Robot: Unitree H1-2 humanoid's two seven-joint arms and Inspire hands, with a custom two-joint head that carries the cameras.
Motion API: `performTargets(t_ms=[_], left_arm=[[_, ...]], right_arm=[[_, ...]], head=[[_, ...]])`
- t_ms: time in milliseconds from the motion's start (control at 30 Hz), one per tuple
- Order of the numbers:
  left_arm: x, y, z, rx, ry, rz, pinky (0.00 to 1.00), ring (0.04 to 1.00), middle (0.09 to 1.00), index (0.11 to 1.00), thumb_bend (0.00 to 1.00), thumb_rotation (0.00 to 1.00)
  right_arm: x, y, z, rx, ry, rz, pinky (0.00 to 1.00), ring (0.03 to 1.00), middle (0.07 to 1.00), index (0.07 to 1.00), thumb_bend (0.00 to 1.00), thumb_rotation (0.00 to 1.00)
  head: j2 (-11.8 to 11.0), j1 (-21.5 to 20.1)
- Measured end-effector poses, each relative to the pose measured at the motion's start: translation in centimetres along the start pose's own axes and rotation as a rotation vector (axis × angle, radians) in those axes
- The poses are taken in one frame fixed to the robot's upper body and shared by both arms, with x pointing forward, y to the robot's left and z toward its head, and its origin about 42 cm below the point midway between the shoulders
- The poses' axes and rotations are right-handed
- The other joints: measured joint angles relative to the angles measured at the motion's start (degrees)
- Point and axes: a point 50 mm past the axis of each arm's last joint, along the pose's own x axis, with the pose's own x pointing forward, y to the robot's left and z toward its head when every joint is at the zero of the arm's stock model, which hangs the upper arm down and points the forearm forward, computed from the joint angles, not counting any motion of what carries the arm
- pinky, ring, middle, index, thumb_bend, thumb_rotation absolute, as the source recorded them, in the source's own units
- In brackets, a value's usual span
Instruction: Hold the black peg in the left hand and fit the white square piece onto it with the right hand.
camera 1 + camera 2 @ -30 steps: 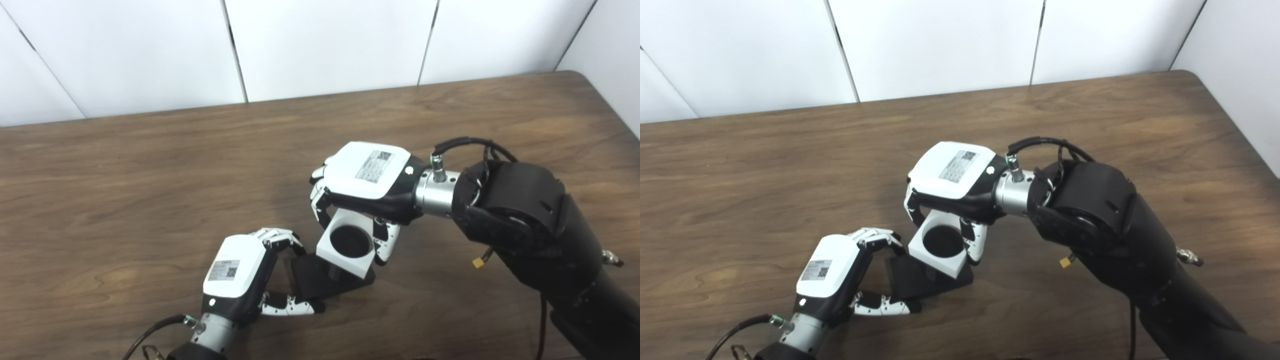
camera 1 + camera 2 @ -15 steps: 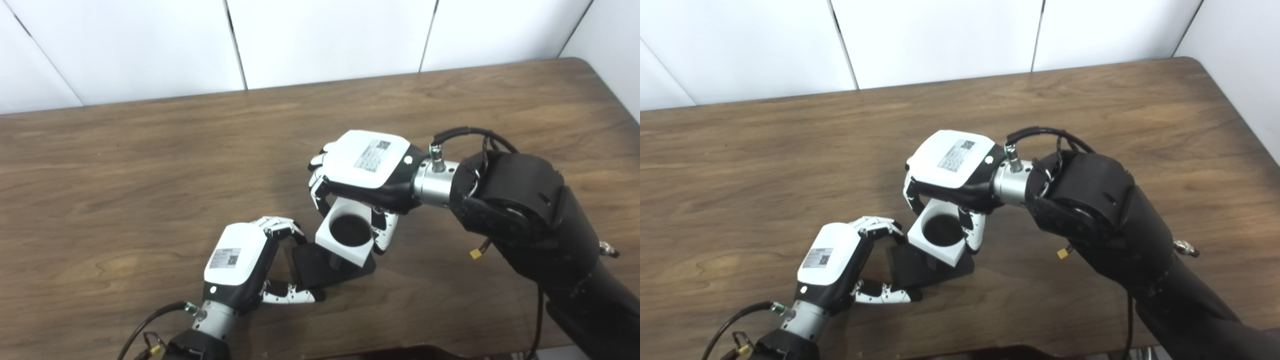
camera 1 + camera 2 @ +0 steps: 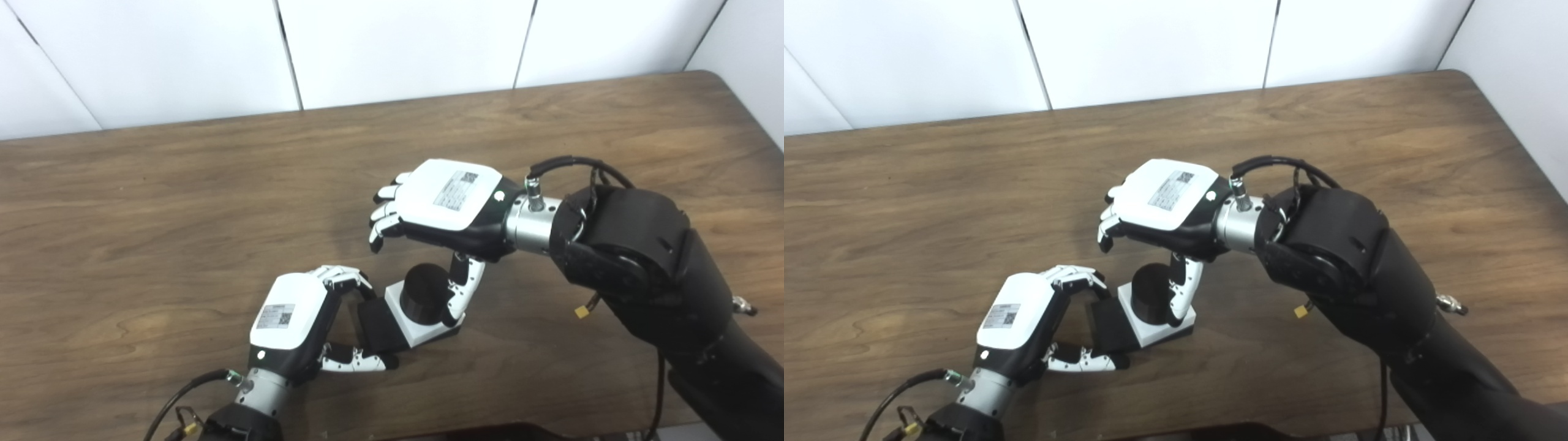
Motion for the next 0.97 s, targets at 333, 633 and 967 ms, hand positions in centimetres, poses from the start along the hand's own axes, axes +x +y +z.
performTargets(t_ms=[333,633,967], left_arm=[[0.0,0.0,0.0,0.0,0.0,0.0,0.67,0.767,0.735,0.487,0.52,0.04],[0.0,0.0,0.0,-0.001,0.0,0.003,0.66,0.76,0.731,0.487,0.52,0.04],[-0.1,-0.2,0.2,0.049,-0.011,0.005,0.73,0.75,0.742,0.73,0.88,0.32]], right_arm=[[0.0,-0.1,-0.1,0.001,0.001,-0.002,0.94,0.95,0.874,0.79,1.0,0.41],[-0.4,-0.3,-0.7,0.046,0.028,-0.03,0.92,0.958,0.95,0.994,0.99,0.54],[-2.0,3.3,-0.7,0.212,0.076,-0.004,0.95,0.998,0.958,0.966,0.85,0.74]], head=[[0.0,-0.1],[-0.6,0.1],[-1.3,-0.1]])
